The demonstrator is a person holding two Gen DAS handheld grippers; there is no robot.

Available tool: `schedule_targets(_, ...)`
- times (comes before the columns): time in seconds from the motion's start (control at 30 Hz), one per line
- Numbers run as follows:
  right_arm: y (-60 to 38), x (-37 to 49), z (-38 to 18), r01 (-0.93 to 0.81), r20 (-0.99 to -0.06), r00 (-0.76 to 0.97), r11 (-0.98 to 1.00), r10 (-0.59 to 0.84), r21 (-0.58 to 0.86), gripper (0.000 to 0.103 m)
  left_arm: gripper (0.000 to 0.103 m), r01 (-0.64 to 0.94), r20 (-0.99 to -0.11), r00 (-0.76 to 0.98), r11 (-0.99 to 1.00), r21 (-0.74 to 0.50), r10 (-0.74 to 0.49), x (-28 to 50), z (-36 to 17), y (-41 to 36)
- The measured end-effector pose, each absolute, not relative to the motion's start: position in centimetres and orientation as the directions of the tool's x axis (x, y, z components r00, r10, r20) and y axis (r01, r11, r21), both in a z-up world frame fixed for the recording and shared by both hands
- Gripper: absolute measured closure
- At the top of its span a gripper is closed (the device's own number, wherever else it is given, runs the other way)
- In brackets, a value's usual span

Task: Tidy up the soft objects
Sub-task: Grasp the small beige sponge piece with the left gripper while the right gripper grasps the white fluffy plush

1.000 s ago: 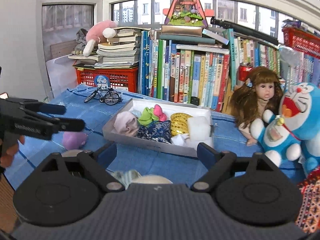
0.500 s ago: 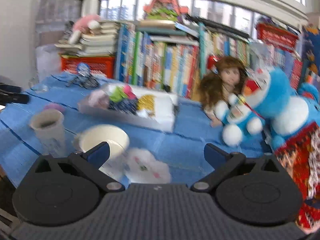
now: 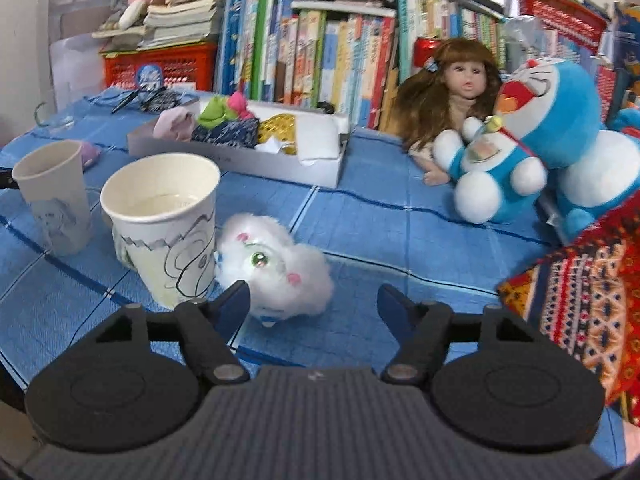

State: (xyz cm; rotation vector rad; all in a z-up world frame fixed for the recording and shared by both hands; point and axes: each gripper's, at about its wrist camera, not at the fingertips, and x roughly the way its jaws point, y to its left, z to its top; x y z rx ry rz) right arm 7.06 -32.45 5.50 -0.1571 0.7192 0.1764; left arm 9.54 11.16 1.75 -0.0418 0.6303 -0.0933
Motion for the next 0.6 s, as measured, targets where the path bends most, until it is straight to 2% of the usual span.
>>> schedule_targets(0.07,-32.2,7.5,5.2,-0.232,-0.673,0.731,0.968,0.112,-0.091,0.027,0.049,0.074,-0.6,0.793,0.994,-0.078,-0.106,9.9,1.1,11.0)
schedule_targets(0.3,-31.4,8.7,4.7,-0.325,-0.692,0.7,0.942,0.176,-0.088,0.028,0.065,0.085,-0.613,0.781,0.992,-0.088,-0.122,10.5,0.3,10.3)
schedule_targets(0.37,-31.1,9.1,4.6,-0.339,-0.698,0.692,0.936,0.185,-0.088,0.028,0.075,0.085,-0.614,0.779,0.992,-0.091,-0.123,10.7,0.4,10.2)
schedule_targets(0.57,-30.4,10.1,4.0,-0.357,-0.711,0.679,0.929,0.183,-0.102,0.028,0.076,0.093,-0.615,0.777,0.991,-0.098,-0.134,10.7,0.6,10.3)
schedule_targets(0.6,-30.4,10.1,4.0,-0.352,-0.711,0.679,0.931,0.184,-0.095,0.032,0.076,0.095,-0.615,0.777,0.99,-0.101,-0.138,10.6,0.7,10.4)
